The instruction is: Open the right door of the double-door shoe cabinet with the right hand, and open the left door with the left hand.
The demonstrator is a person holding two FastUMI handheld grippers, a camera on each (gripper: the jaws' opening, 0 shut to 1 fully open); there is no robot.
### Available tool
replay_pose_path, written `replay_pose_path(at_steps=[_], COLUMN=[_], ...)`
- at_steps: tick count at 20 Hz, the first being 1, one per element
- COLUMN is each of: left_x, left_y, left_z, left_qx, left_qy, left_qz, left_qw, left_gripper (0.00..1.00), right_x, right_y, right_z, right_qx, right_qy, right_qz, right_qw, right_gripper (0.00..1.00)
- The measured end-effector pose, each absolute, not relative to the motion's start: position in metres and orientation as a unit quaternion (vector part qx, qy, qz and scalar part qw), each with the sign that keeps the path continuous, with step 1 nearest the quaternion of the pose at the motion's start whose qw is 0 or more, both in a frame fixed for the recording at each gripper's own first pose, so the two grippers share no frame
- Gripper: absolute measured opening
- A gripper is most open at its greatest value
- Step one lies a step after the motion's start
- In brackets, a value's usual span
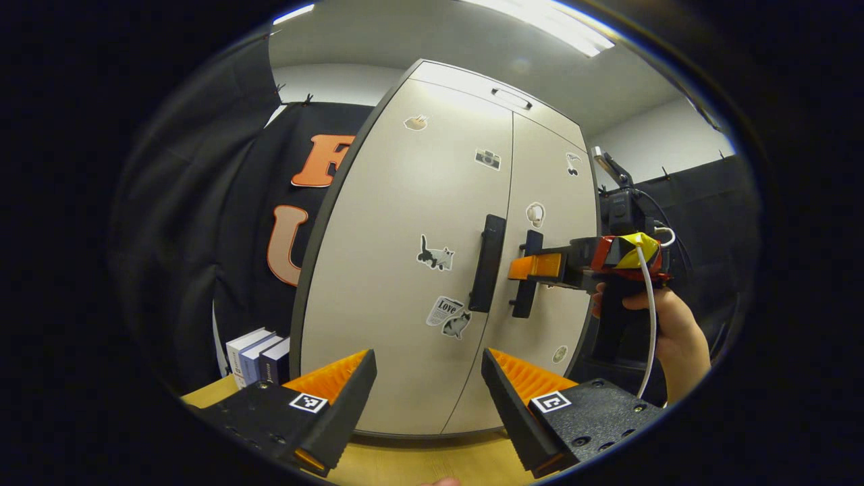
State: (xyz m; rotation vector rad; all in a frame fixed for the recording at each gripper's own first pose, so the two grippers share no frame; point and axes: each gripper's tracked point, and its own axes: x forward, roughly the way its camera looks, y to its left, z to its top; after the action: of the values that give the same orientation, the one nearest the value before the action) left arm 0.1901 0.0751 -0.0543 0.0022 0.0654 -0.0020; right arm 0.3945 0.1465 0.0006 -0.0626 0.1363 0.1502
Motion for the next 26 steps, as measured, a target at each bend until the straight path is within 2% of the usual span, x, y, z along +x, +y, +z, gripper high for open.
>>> replay_pose_path(at_steps=[1, 2, 4, 6, 8, 11, 12, 13, 14, 21, 26], left_x=[0.191, 0.191, 0.19, 0.187, 0.186, 0.183, 0.184, 0.185, 0.185, 0.187, 0.187], left_y=[0.075, 0.073, 0.063, 0.057, 0.053, 0.054, 0.056, 0.056, 0.054, 0.029, 0.007], left_z=[-0.052, -0.05, -0.048, -0.046, -0.047, -0.046, -0.046, -0.045, -0.044, -0.039, -0.045], left_qx=[0.003, 0.003, 0.001, -0.004, -0.006, 0.004, 0.008, 0.012, 0.014, 0.011, 0.0], left_qy=[0.027, 0.022, 0.021, 0.02, 0.022, 0.023, 0.021, 0.018, 0.015, 0.002, 0.004], left_qz=[0.002, 0.003, -0.008, -0.014, -0.016, -0.009, -0.006, -0.004, -0.002, -0.008, -0.011], left_qw=[1.0, 1.0, 1.0, 1.0, 1.0, 1.0, 1.0, 1.0, 1.0, 1.0, 1.0], left_gripper=[0.94, 0.94, 0.94, 0.94, 0.94, 0.94, 0.92, 0.97, 0.94, 0.94, 0.94], right_x=[0.393, 0.393, 0.396, 0.389, 0.391, 0.384, 0.379, 0.371, 0.365, 0.304, 0.268], right_y=[0.155, 0.162, 0.165, 0.165, 0.164, 0.163, 0.162, 0.16, 0.159, 0.133, 0.103], right_z=[-0.001, -0.004, -0.006, -0.004, -0.007, -0.007, -0.006, -0.006, -0.006, 0.003, 0.011], right_qx=[-0.032, -0.028, -0.029, -0.028, -0.028, -0.039, -0.044, -0.045, -0.047, -0.028, -0.036], right_qy=[0.068, 0.069, 0.069, 0.07, 0.075, 0.087, 0.091, 0.094, 0.097, 0.11, 0.109], right_qz=[0.087, 0.101, 0.103, 0.105, 0.112, 0.129, 0.138, 0.147, 0.156, 0.232, 0.259], right_qw=[0.993, 0.992, 0.992, 0.992, 0.99, 0.987, 0.985, 0.984, 0.982, 0.966, 0.959], right_gripper=[0.78, 0.76, 0.39, 0.34, 0.21, 0.21, 0.21, 0.22, 0.22, 0.22, 0.22])
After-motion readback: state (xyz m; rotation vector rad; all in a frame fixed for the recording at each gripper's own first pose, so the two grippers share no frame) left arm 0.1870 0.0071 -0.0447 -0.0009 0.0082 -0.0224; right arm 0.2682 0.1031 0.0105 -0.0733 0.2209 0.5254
